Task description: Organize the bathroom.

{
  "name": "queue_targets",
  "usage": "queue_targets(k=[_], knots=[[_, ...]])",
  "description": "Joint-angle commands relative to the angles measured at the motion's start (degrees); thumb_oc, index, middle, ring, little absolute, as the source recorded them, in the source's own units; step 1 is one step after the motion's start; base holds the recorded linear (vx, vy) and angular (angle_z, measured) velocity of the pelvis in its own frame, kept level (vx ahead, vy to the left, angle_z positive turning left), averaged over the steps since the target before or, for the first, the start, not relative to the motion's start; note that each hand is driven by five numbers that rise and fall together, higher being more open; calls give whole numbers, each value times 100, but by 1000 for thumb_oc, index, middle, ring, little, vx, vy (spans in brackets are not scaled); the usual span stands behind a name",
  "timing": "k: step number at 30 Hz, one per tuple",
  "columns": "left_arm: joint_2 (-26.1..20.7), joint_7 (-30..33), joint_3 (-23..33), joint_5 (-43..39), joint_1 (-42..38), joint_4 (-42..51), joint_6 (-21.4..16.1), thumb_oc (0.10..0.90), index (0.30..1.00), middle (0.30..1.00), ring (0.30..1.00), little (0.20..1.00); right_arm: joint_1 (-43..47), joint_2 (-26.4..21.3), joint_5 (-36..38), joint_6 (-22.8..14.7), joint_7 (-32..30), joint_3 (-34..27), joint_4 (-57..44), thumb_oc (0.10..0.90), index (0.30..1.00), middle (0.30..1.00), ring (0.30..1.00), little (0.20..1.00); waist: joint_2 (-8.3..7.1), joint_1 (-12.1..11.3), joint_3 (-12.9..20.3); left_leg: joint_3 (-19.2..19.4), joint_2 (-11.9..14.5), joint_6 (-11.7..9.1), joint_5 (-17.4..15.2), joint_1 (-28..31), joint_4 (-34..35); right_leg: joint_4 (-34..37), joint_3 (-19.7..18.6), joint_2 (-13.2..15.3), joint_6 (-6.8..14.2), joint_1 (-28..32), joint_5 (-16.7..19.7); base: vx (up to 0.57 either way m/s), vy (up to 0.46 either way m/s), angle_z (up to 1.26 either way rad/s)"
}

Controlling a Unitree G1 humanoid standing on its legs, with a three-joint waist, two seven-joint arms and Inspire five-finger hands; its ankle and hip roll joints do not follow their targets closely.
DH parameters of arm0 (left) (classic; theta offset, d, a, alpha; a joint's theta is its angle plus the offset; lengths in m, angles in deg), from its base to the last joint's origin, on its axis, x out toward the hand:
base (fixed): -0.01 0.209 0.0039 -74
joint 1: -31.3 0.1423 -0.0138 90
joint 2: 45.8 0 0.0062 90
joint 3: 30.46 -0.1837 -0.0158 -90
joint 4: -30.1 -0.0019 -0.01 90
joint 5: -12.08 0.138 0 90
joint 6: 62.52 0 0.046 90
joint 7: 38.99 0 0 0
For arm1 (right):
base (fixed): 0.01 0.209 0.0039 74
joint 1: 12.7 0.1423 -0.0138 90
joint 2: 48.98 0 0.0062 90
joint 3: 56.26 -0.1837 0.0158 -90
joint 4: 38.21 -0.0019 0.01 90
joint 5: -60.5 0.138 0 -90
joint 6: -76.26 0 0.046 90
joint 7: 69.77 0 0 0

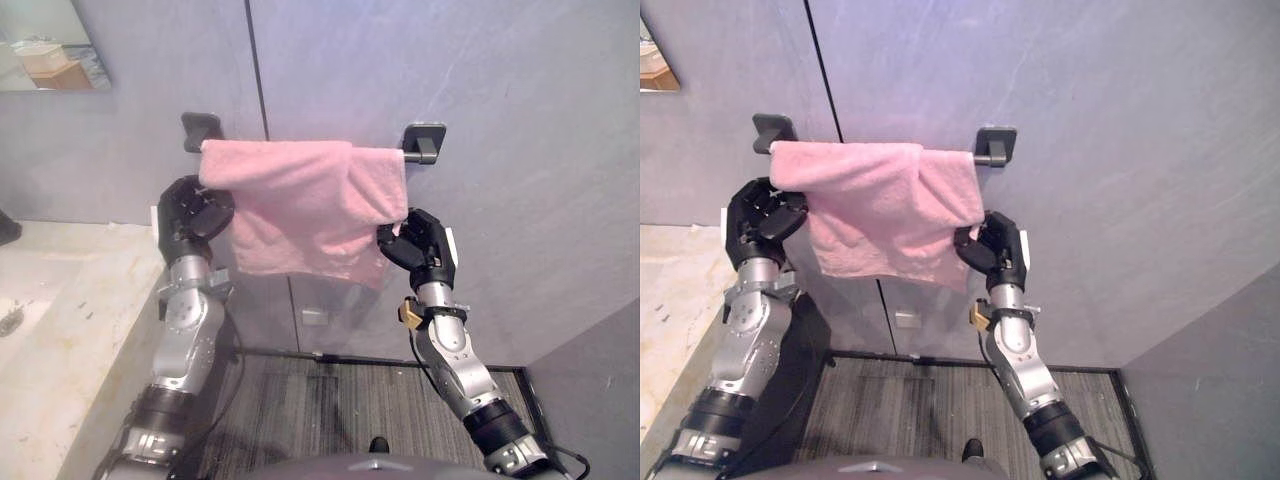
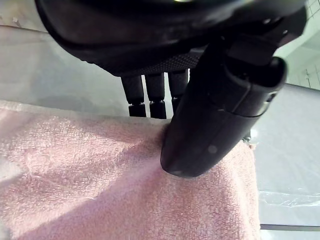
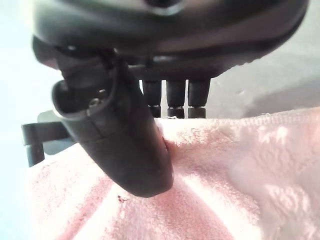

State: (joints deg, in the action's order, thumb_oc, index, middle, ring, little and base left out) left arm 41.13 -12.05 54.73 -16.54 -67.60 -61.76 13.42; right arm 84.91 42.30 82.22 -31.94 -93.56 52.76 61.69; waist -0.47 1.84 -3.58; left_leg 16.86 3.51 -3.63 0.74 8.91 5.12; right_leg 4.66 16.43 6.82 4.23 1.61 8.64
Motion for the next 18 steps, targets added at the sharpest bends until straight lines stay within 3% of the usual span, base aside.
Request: queue_targets(k=[1,7,18], knots=[[-228,123,26,238,-483,121,-711,400,300,300,300,300,279,69,117,-643,-408,-458,-298,400,300,300,300,300,76,45,133,-59,-372,298,-396,-24,-12,-288,394,50,435,559,-982,0,0,0],[-258,101,-48,172,-447,83,-624,400,300,300,300,300,181,162,161,-655,-1018,-553,-239,400,300,300,300,300,106,70,130,-33,-376,317,-393,-21,-12,-295,377,48,441,542,-963,0,0,0],[-262,192,-94,178,-423,26,-678,400,300,300,300,300,104,287,315,-592,-1611,-615,-104,400,300,300,300,300,127,76,127,-8,-382,338,-390,-18,-12,-289,365,30,425,544,-960,0,0,0]])
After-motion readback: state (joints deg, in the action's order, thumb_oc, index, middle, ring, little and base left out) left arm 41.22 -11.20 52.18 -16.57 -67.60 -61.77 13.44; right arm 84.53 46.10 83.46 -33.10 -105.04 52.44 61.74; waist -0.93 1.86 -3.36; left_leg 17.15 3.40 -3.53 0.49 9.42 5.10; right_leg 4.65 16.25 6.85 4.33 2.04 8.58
